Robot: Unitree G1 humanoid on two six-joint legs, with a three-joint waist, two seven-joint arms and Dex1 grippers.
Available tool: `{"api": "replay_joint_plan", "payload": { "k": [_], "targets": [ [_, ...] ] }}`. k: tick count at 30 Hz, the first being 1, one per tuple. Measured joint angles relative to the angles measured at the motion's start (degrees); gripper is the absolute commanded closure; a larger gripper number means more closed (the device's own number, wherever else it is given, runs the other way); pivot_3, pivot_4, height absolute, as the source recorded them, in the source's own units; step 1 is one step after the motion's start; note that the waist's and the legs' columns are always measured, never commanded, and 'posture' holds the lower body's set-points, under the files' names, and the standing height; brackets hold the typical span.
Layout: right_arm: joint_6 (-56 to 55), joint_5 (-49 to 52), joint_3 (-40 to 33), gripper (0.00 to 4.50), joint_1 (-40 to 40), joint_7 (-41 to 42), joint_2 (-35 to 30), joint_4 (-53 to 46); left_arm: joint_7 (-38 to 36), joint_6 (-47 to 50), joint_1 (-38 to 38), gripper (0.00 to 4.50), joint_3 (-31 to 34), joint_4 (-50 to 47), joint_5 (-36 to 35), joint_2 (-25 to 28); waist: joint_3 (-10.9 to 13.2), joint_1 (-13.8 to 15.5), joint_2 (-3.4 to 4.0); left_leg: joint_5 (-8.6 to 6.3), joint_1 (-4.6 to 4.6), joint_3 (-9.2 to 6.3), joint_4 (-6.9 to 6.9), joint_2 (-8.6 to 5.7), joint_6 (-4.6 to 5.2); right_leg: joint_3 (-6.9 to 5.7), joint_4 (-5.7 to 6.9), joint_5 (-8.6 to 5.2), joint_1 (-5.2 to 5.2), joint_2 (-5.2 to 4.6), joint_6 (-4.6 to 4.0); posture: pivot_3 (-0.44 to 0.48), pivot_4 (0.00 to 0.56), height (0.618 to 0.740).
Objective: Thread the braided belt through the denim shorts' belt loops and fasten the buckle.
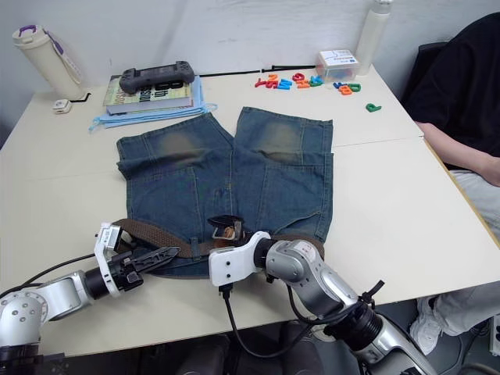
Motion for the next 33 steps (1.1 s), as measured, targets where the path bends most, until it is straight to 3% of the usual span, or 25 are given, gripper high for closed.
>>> {"api": "replay_joint_plan", "payload": {
  "k": [18, 21, 27, 29, 33],
  "targets": [
    [-6.06, -11.72, 1.05, 0.04, -0.01, -6.43, -0.68, 1.95, -0.09, 0.11, 0.06, 4.5, 0.14, 0.0, 0.0, 0.0, -0.02, -0.02, -0.03, 0.03, 0.04, 0.0, 0.02, -0.01, -0.04, 0.0, 0.08, 0.0, 0.01, 0.01, 0.0, 0.0, 0.15, 0.714],
    [-7.17, -12.68, 1.06, 0.73, 0.11, -6.85, -0.65, 2.51, -0.11, 0.11, 0.08, 4.5, 0.16, 0.0, 0.0, 0.01, -0.02, -0.03, -0.03, 0.04, 0.04, 0.0, 0.02, -0.01, -0.04, 0.01, 0.09, 0.0, 0.01, 0.01, -0.01, 0.0, 0.15, 0.714],
    [-9.12, -14.25, 1.08, 3.68, 0.19, -6.85, -0.67, 4.11, -0.22, 0.09, 0.06, 4.5, 0.33, 0.0, 0.0, 0.02, -0.02, -0.04, -0.03, 0.04, 0.04, 0.01, 0.02, -0.01, -0.04, 0.01, 0.09, 0.0, 0.01, 0.01, 0.0, 0.0, 0.15, 0.714],
    [-9.45, -14.75, 1.08, 4.46, 0.33, -6.85, -0.66, 4.21, -0.33, 0.04, 0.05, 4.5, 0.59, 0.02, 0.0, 0.02, -0.02, -0.05, -0.03, 0.04, 0.04, 0.01, 0.02, -0.01, -0.04, 0.01, 0.09, 0.0, 0.01, 0.02, 0.0, 0.0, 0.15, 0.714],
    [-10.12, -15.51, 1.07, 4.46, 0.4, -6.97, -0.61, 4.22, -0.33, 0.05, 0.05, 4.5, 0.61, 0.03, 0.01, 0.02, -0.02, -0.05, -0.03, 0.04, 0.04, 0.01, 0.02, -0.01, -0.04, 0.01, 0.09, 0.0, 0.01, 0.02, -0.01, 0.0, 0.15, 0.714]
  ]
}}
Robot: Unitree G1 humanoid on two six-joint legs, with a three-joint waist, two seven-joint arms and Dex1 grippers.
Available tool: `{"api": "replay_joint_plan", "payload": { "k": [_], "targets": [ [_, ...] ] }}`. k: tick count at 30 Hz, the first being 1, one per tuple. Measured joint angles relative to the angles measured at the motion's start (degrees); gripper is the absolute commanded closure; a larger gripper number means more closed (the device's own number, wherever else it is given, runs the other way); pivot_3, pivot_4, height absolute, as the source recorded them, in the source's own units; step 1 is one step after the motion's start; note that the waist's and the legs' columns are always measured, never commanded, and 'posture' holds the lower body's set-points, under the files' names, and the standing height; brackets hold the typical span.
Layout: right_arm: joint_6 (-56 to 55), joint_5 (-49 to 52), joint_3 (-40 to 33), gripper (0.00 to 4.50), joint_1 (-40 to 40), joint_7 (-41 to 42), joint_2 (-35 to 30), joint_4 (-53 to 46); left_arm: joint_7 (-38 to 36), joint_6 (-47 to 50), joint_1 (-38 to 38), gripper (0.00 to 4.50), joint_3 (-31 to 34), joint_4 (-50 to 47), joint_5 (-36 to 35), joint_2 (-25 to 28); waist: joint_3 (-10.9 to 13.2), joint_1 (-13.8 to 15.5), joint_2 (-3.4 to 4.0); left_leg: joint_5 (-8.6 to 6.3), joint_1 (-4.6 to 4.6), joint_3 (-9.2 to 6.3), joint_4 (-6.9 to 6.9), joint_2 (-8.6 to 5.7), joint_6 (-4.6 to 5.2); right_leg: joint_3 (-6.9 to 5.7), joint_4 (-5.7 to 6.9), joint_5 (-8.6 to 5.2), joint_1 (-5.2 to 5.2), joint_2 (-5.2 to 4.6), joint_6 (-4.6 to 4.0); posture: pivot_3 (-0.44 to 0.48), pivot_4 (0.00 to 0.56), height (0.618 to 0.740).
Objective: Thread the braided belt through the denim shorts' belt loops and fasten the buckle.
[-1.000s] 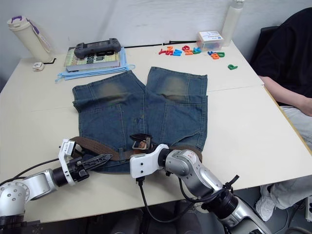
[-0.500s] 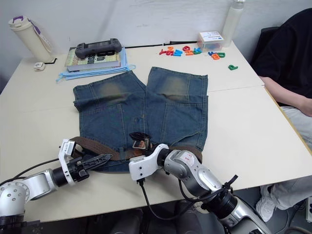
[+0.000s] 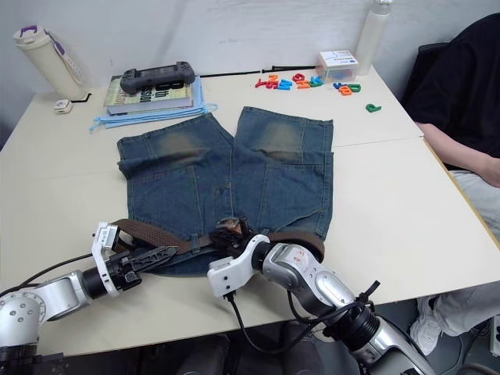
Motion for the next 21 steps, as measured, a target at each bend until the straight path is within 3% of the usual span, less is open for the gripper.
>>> {"api": "replay_joint_plan", "payload": {
  "k": [5, 11, 18, 21],
  "targets": [
    [0.09, 0.15, -0.36, 4.46, 0.52, 0.11, 0.27, -0.02, -0.19, -0.34, -0.03, 4.5, -0.3, -0.01, 0.36, 0.0, 0.0, 0.0, 0.0, 0.0, 0.0, 0.0, 0.0, 0.0, 0.0, 0.0, 0.0, 0.0, 0.0, 0.0, 0.0, 0.0, 0.15, 0.714],
    [1.94, 1.28, -2.3, 4.5, 0.33, 1.7, 0.51, -0.9, -0.37, -2.04, 0.02, 2.26, -0.43, -1.22, 1.26, -0.05, 0.0, 0.02, 0.0, 0.0, 0.0, 0.0, 0.0, 0.0, 0.0, 0.0, 0.0, 0.0, 0.0, 0.0, 0.0, 0.0, 0.15, 0.714],
    [3.66, 1.53, -4.17, 4.5, 0.58, 3.1, 0.21, -3.16, -1.56, -4.29, 7.42, 2.26, 0.05, -12.38, 1.74, 1.51, 0.0, -0.06, 0.0, 0.0, 0.0, 0.06, 0.0, 0.02, 0.01, 0.07, -0.03, 0.0, 0.0, 0.0, 0.0, 0.0, 0.15, 0.714],
    [4.28, 1.82, -5.22, 4.5, 1.16, 3.73, 0.19, -4.44, -2.19, -7.2, 10.73, 2.26, -1.01, -16.45, 6.29, 3.4, 0.0, -0.01, 0.01, 0.0, 0.01, 0.08, 0.0, 0.02, 0.01, 0.08, -0.01, -0.01, 0.01, 0.01, -0.01, 0.0, 0.15, 0.714]
  ]
}}
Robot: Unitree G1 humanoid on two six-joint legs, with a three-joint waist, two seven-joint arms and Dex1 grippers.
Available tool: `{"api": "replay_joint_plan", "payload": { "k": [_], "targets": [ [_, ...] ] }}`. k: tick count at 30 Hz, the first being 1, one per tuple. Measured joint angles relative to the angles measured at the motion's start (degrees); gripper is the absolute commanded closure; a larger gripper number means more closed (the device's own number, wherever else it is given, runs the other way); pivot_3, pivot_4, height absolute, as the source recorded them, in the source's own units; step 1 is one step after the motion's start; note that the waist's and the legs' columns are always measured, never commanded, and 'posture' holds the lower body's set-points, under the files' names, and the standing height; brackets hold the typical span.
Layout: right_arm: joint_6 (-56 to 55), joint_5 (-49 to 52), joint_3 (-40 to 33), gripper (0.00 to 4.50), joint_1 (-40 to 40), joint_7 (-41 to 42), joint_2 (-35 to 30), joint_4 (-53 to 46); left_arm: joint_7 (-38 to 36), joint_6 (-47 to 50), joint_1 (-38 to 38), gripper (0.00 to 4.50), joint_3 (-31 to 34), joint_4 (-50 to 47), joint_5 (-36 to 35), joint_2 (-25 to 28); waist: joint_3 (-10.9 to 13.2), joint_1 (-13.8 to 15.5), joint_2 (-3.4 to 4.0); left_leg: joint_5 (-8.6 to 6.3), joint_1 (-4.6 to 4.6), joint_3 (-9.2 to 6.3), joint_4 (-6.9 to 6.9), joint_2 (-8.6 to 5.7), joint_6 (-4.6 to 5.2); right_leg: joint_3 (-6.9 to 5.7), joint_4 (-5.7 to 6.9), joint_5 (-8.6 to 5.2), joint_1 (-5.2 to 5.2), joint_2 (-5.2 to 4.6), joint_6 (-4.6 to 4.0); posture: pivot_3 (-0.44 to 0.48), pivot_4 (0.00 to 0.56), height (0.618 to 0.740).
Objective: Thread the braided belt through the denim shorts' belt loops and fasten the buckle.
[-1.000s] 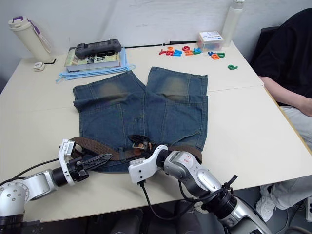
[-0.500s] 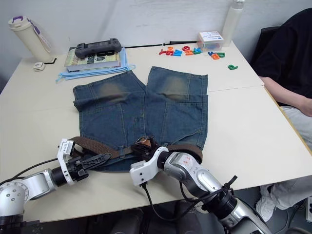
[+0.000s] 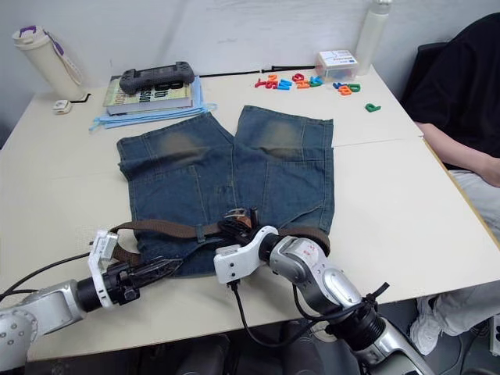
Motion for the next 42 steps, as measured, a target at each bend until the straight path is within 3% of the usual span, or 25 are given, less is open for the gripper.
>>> {"api": "replay_joint_plan", "payload": {
  "k": [10, 27, 42],
  "targets": [
    [1.66, 2.03, -0.45, 4.5, 2.14, 2.51, -0.4, -2.98, -4.12, -17.27, 5.45, 2.26, -13.59, -5.57, 22.33, 5.82, -0.17, 0.16, 0.28, -0.03, 0.23, 0.04, -0.06, -0.01, 0.09, 0.01, -0.1, -0.01, 0.31, -0.02, -0.02, 0.0, 0.15, 0.714],
    [6.03, 3.9, -7.69, 4.5, 5.31, 6.57, -4.64, -11.76, -4.97, -18.83, 5.3, 2.26, -14.53, -4.71, 23.75, 5.66, -0.24, 0.15, 0.38, -0.07, 0.37, -0.04, -0.05, 0.0, 0.17, -0.07, -0.17, 0.0, 0.57, -0.03, 0.0, 0.0, 0.15, 0.714],
    [8.2, 3.55, -8.29, 4.5, 8.13, 12.05, -8.0, -16.78, -5.79, -18.84, 4.73, 2.26, -15.23, -4.16, 24.48, 6.88, -0.24, 0.13, 0.39, -0.14, 1.14, 0.05, -0.58, 0.02, 0.29, 0.03, -0.3, -0.06, 1.09, -0.02, -0.07, 0.0, 0.15, 0.714]
  ]
}}
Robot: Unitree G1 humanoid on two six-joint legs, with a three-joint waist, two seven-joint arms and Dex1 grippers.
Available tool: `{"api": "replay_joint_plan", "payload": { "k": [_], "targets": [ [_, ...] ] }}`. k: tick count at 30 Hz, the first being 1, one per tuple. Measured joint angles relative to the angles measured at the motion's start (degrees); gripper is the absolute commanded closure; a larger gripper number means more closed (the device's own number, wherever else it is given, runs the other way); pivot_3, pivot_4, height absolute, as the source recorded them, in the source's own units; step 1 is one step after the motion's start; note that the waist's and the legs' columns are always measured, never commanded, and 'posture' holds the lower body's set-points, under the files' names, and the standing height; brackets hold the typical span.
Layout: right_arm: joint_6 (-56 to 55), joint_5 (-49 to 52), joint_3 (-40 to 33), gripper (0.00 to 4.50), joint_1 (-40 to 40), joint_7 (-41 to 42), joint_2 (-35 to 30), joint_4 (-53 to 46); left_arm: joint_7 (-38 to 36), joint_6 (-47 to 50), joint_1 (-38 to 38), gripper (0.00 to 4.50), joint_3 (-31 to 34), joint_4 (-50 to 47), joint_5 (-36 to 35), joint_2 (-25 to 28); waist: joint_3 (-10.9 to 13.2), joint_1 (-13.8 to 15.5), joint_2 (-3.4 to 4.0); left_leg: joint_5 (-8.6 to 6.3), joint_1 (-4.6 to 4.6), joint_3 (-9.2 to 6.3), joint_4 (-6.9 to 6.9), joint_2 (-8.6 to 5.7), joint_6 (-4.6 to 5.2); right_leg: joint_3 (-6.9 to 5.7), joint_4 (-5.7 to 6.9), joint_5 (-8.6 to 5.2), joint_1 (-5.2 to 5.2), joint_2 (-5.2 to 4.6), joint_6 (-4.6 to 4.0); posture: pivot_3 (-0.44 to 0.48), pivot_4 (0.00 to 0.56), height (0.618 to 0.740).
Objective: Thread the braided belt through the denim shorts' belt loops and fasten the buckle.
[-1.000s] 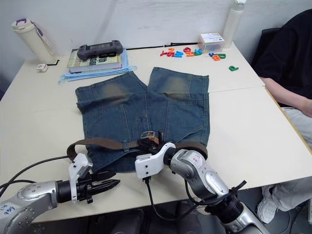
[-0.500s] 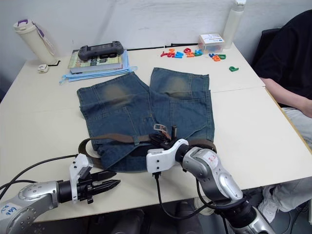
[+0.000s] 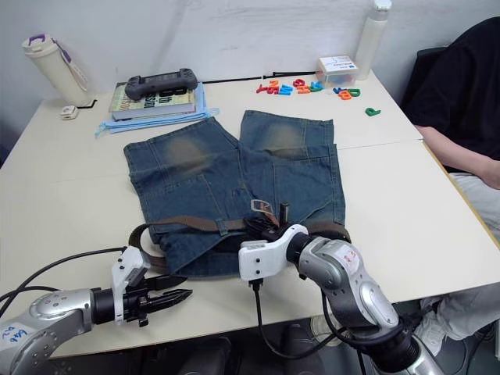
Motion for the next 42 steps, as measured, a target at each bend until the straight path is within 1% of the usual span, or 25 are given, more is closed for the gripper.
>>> {"api": "replay_joint_plan", "payload": {
  "k": [3, 6, 9, 13, 14, 17, 18, 20, 21, 22, 23, 24, 25, 27, 29, 31, 32, 33, 35, 36, 37, 39, 42],
  "targets": [
    [0.08, -0.4, -1.13, 4.5, 1.74, 1.63, -3.41, -0.85, -0.16, 0.0, -0.05, 2.26, 0.1, 0.2, 0.01, 0.07, 0.0, 0.0, 0.0, 0.0, 0.01, 0.01, 0.0, 0.0, 0.01, 0.0, -0.01, 0.0, 0.01, 0.0, 0.0, 0.0, 0.15, 0.714],
    [0.73, -0.48, -2.47, 4.5, 1.49, 2.22, -3.97, -0.88, -0.19, 0.0, -0.04, 2.26, 0.22, 0.44, 0.01, 0.08, 0.0, -0.01, 0.01, 0.0, 0.08, 0.0, -0.04, 0.01, 0.04, 0.0, 0.03, -0.01, 0.04, 0.01, -0.01, 0.0, 0.15, 0.714],
    [1.93, -1.07, -2.18, 4.5, 0.56, 3.31, -3.12, -0.86, -0.33, -0.02, -0.04, 2.26, 0.3, 0.51, 0.05, 0.07, 0.0, -0.03, 0.01, 0.0, 0.09, -0.02, -0.08, 0.03, 0.04, -0.03, 0.04, -0.01, 0.04, 0.02, -0.03, 0.0, 0.15, 0.714],
    [4.11, -2.42, 0.32, 4.5, -1.13, 4.89, -0.18, 0.43, -1.85, -0.83, 0.48, 2.26, 1.71, 0.89, -0.22, -0.62, 0.0, -0.11, 0.0, 0.03, 0.06, -0.03, -0.08, 0.05, -0.02, -0.04, 0.04, -0.02, 0.01, 0.02, -0.03, 0.0, 0.15, 0.714],
    [4.85, -2.86, 1.55, 4.5, -1.79, 5.3, 0.82, 0.76, -2.55, -0.48, 1.12, 2.26, 2.83, 0.6, -1.54, -1.07, 0.01, -0.14, -0.02, 0.03, 0.04, -0.04, -0.1, 0.05, -0.03, -0.05, 0.03, -0.02, -0.01, 0.02, -0.04, 0.0, 0.15, 0.714],
    [5.16, -3.25, 2.22, 4.5, -2.04, 5.64, 1.78, 1.1, -3.23, 0.26, 1.86, 2.26, 3.86, 0.57, -2.92, -1.26, 0.05, -0.35, -0.1, 0.04, -0.01, -0.02, -0.11, 0.1, -0.08, -0.04, 0.02, -0.03, -0.07, 0.06, -0.06, 0.0, 0.15, 0.714],
    [5.71, -3.48, 3.29, 4.5, -2.64, 5.9, 2.9, 1.83, -4.42, 1.45, 3.22, 2.26, 5.58, 0.19, -5.78, -1.43, 0.1, -0.57, -0.18, 0.07, -0.07, -0.01, -0.11, 0.12, -0.14, -0.03, 0.03, -0.04, -0.13, 0.06, -0.07, 0.0, 0.15, 0.714],
    [6.14, -3.54, 3.98, 4.5, -2.91, 5.93, 3.52, 2.34, -5.31, 2.15, 3.71, 2.26, 6.49, -0.14, -7.6, -1.43, 0.12, -0.61, -0.21, 0.08, -0.1, -0.02, -0.11, 0.13, -0.18, -0.04, 0.02, -0.04, -0.15, 0.06, -0.08, 0.0, 0.15, 0.714],
    [6.35, -3.63, 4.87, 4.5, -3.5, 5.98, 4.79, 3.26, -6.93, 3.95, 5.25, 2.26, 9.74, -1.24, -12.41, -1.16, 0.21, -0.68, -0.37, 0.07, -0.12, -0.02, -0.11, 0.15, -0.21, -0.05, 0.03, -0.06, -0.18, 0.06, -0.11, 0.0, 0.15, 0.714],
    [6.51, -3.68, 5.24, 4.5, -3.66, 5.96, 5.41, 3.68, -8.11, 5.07, 6.16, 2.26, 12.0, -2.32, -15.01, -0.5, 0.22, -0.76, -0.44, 0.07, -0.14, -0.05, -0.1, 0.18, -0.22, -0.08, 0.02, -0.07, -0.18, 0.09, -0.12, 0.0, 0.15, 0.714],
    [6.65, -3.69, 6.24, 4.5, -4.29, 5.86, 6.42, 5.12, -11.18, 6.61, 8.09, 2.26, 16.69, -3.96, -18.61, 2.08, 0.23, -1.02, -0.49, 0.06, -0.13, -0.05, -0.09, 0.19, -0.24, -0.1, 0.03, -0.09, -0.17, 0.1, -0.17, 0.0, 0.15, 0.714],
    [6.59, -3.7, 6.59, 4.5, -4.65, 5.75, 6.88, 6.07, -13.78, 7.18, 9.38, 2.26, 20.15, -4.58, -19.85, 4.31, 0.26, -1.29, -0.43, 0.06, -0.1, -0.02, -0.1, 0.16, -0.24, -0.09, 0.04, -0.1, -0.16, 0.08, -0.18, 0.0, 0.15, 0.714],
    [6.5, -3.7, 6.77, 4.5, -5.23, 5.51, 7.24, 7.25, -15.59, 7.57, 9.63, 2.26, 22.66, -4.53, -20.75, 5.24, 0.28, -1.37, -0.37, 0.06, -0.1, -0.01, -0.11, 0.16, -0.23, -0.08, 0.03, -0.1, -0.16, 0.09, -0.18, 0.0, 0.15, 0.714],
    [6.32, -3.74, 6.99, 4.5, -5.6, 5.04, 7.57, 7.96, -15.96, 8.11, 8.08, 2.26, 23.17, -4.5, -22.46, 5.39, 0.28, -1.39, -0.38, 0.06, -0.1, -0.04, -0.13, 0.17, -0.23, -0.11, 0.03, -0.11, -0.16, 0.09, -0.2, 0.0, 0.15, 0.714],
    [6.28, -3.82, 7.21, 4.5, -5.96, 4.68, 7.86, 8.7, -14.48, 8.14, 4.98, 2.26, 22.24, -4.64, -23.04, 4.91, 0.27, -1.38, -0.39, 0.05, -0.09, -0.07, -0.13, 0.18, -0.23, -0.13, 0.03, -0.1, -0.15, 0.1, -0.2, 0.0, 0.15, 0.714],
    [6.24, -3.92, 7.34, 4.5, -6.14, 4.62, 8.01, 8.95, -13.41, 7.97, 3.55, 2.26, 21.23, -4.74, -22.75, 4.17, 0.28, -1.38, -0.39, 0.06, -0.09, -0.06, -0.12, 0.17, -0.23, -0.12, 0.04, -0.1, -0.15, 0.09, -0.19, 0.0, 0.15, 0.714],
    [6.24, -4.04, 7.39, 4.5, -6.14, 4.58, 7.97, 9.08, -11.81, 7.44, 1.67, 2.26, 18.84, -4.8, -21.22, 3.18, 0.26, -1.38, -0.35, 0.06, -0.06, -0.06, -0.15, 0.15, -0.24, -0.11, 0.02, -0.09, -0.11, 0.08, -0.17, 0.0, 0.15, 0.714],
    [6.24, -4.06, 7.42, 4.5, -6.2, 4.57, 8.01, 9.16, -11.46, 7.35, 1.27, 2.26, 18.08, -4.84, -20.9, 2.8, 0.26, -1.37, -0.33, 0.06, -0.04, -0.06, -0.14, 0.12, -0.24, -0.11, 0.04, -0.09, -0.12, 0.07, -0.16, 0.0, 0.15, 0.714],
    [6.21, -4.1, 7.5, 4.5, -6.06, 4.57, 7.97, 9.11, -7.84, 6.15, -1.65, 2.26, 11.2, -4.66, -15.92, -0.2, 0.25, -1.4, -0.39, 0.09, -0.05, -0.04, -0.15, 0.14, -0.29, -0.09, 0.05, -0.08, -0.14, 0.09, -0.15, 0.0, 0.15, 0.714],
    [6.2, -4.09, 7.5, 4.5, -5.89, 4.65, 7.83, 8.97, -5.02, 5.18, -4.01, 2.26, 6.15, -3.57, -11.64, -2.43, 0.25, -1.41, -0.41, 0.09, -0.08, -0.02, -0.16, 0.15, -0.31, -0.06, 0.04, -0.07, -0.19, 0.13, -0.14, 0.0, 0.15, 0.714],
    [6.25, -4.1, 7.48, 4.5, -5.7, 4.81, 7.4, 8.48, -3.46, 3.79, -5.23, 2.26, 1.43, -2.34, -7.32, -3.07, 0.23, -1.5, -0.43, 0.08, -0.09, -0.01, -0.16, 0.21, -0.35, -0.05, 0.05, -0.07, -0.21, 0.19, -0.14, 0.0, 0.15, 0.714],
    [6.46, -4.11, 7.31, 4.5, -5.56, 5.18, 6.71, 7.74, -3.01, 0.63, -5.44, 2.26, -3.64, -1.92, -0.6, -1.89, 0.26, -1.41, -0.39, 0.08, -0.08, -0.01, -0.19, 0.21, -0.36, -0.04, 0.04, -0.08, -0.21, 0.18, -0.15, 0.0, 0.15, 0.714],
    [6.96, -4.2, 6.87, 4.5, -5.53, 5.35, 6.45, 7.34, -2.87, -1.61, -6.55, 2.26, -6.13, -1.95, 3.0, -1.64, 0.25, -1.3, -0.38, 0.09, -0.04, -0.01, -0.17, 0.19, -0.35, -0.05, 0.05, -0.08, -0.16, 0.15, -0.15, 0.0, 0.15, 0.714]
  ]
}}
